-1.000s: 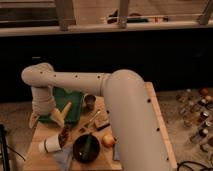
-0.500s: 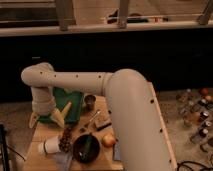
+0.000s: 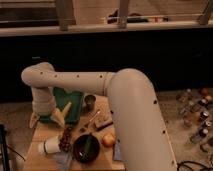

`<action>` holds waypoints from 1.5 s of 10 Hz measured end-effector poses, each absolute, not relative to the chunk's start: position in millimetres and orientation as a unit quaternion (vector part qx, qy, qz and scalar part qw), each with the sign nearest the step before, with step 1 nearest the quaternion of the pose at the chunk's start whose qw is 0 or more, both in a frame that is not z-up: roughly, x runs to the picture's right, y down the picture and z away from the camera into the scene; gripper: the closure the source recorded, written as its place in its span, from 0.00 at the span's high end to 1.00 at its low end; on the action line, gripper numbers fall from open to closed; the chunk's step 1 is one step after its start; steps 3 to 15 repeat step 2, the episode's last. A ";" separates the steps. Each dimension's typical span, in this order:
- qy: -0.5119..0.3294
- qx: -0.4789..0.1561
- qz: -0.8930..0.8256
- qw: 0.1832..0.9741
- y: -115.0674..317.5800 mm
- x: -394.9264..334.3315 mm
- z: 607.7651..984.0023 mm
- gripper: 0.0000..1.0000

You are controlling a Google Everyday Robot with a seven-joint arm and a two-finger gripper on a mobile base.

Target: Place grapes in paper cup

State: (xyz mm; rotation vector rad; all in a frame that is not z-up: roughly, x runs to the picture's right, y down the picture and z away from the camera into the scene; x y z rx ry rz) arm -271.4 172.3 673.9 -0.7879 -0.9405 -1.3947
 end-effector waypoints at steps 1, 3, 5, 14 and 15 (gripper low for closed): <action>-0.407 -0.338 -0.602 0.599 171.0 -272.5 674.1 0.80; -0.407 -0.336 -0.603 0.598 169.7 -273.5 674.1 0.80; -0.407 -0.336 -0.603 0.598 169.7 -273.5 674.1 0.80; -0.407 -0.336 -0.603 0.598 169.7 -273.5 674.1 0.80; -0.407 -0.336 -0.603 0.598 169.7 -273.5 674.1 0.80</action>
